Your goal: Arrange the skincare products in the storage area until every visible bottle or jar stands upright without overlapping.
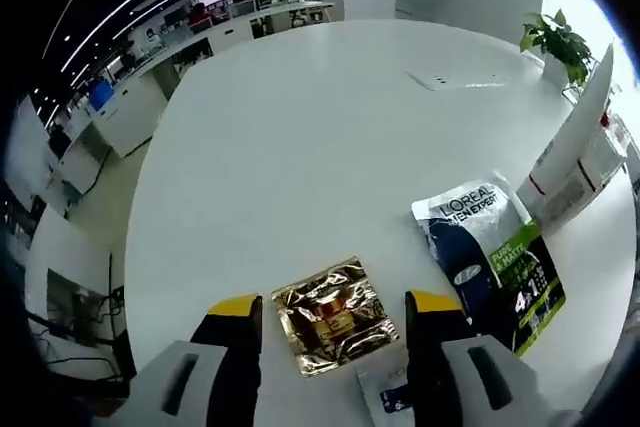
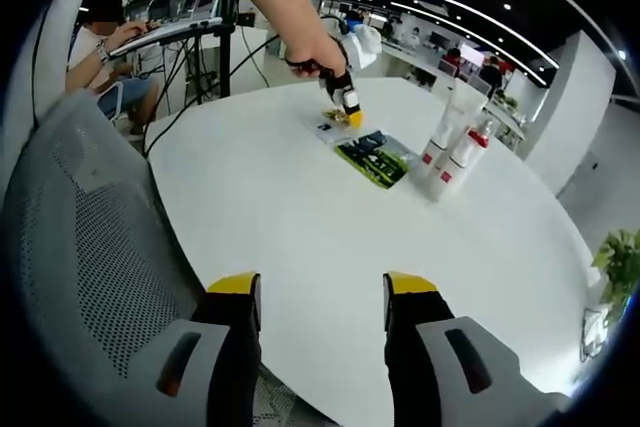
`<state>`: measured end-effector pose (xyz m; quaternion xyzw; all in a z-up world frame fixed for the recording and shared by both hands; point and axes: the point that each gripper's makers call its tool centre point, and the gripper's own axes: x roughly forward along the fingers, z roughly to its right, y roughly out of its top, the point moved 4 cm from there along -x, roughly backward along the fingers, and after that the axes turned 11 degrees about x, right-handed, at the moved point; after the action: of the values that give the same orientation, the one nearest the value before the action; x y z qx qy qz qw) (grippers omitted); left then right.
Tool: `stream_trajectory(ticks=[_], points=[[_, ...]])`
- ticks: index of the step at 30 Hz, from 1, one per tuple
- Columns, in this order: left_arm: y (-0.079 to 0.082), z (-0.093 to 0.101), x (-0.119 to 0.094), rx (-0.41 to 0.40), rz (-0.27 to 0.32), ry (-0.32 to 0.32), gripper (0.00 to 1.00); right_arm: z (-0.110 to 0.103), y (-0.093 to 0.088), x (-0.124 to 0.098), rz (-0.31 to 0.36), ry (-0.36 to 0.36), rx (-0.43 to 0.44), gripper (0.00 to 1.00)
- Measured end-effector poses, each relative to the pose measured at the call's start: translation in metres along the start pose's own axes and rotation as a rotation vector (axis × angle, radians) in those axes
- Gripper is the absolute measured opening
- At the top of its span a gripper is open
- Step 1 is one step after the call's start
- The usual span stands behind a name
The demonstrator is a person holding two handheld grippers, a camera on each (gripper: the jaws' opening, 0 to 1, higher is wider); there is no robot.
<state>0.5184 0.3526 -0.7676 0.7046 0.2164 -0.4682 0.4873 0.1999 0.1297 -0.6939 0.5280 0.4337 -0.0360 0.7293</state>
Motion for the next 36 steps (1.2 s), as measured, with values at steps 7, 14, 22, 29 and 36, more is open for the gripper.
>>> stream_trajectory(ticks=[7,14,22,29,36], points=[[-0.002,-0.001,0.001,-0.06,0.001,0.003,0.5,0.0,0.0,0.001,-0.005,-0.001,-0.004,0.46],[0.001,0.003,0.0,-0.04,0.014,-0.003,0.42,0.0,-0.001,0.001,-0.014,0.001,-0.012,0.45],[0.016,0.005,-0.005,-0.09,0.048,-0.022,0.36,-0.001,-0.002,0.001,-0.019,0.001,-0.017,0.45],[0.018,0.017,-0.002,-0.134,0.05,-0.04,0.38,-0.001,-0.002,0.001,-0.023,0.001,-0.02,0.45],[0.017,0.024,0.001,-0.152,0.042,-0.033,0.41,-0.001,-0.004,0.002,-0.03,-0.001,-0.022,0.44]])
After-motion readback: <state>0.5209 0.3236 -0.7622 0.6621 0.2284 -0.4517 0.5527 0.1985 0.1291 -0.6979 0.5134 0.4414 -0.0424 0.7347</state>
